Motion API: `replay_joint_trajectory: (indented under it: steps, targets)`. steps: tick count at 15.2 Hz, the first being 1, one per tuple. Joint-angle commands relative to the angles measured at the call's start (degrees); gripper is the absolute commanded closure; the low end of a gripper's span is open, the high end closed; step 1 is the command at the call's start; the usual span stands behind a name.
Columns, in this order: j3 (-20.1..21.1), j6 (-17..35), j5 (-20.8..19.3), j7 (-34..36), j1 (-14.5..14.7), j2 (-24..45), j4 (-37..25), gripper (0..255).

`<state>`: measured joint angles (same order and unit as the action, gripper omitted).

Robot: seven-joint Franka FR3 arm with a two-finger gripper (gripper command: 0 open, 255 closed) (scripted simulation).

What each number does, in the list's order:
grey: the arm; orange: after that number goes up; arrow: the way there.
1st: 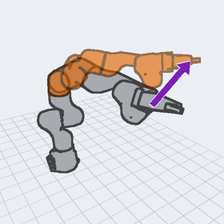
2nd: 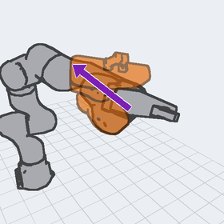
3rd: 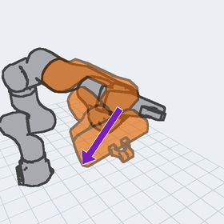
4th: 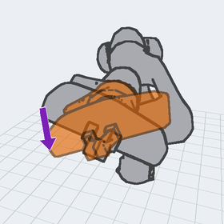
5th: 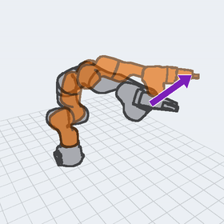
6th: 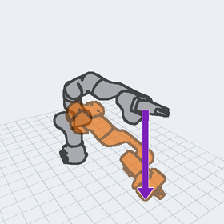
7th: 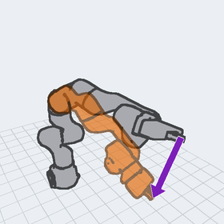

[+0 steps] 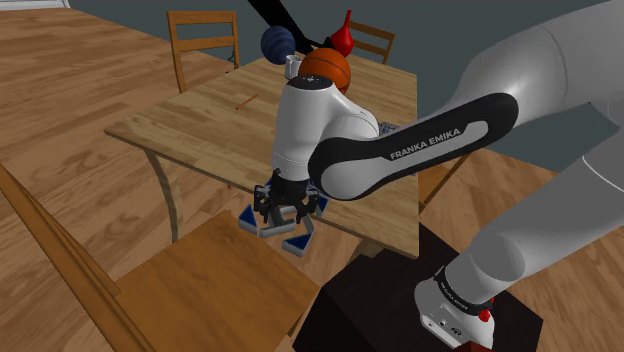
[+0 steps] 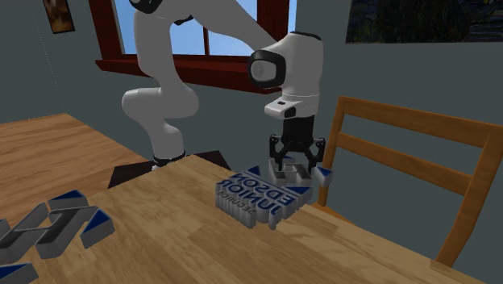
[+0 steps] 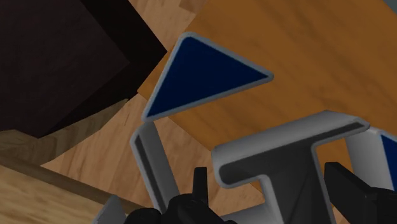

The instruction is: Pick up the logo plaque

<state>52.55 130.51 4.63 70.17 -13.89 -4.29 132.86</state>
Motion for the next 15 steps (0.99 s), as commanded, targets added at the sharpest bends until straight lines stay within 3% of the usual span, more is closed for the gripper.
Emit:
replay_joint_trajectory:
  steps: [1, 15]
  targets:
    - [0.07, -0.09, -0.06, 0.16, 0.04, 0.08, -0.09, 255]
    - [-3.01, -11.71, 5.97, -4.54, 1.14, -7.75, -6.06, 255]
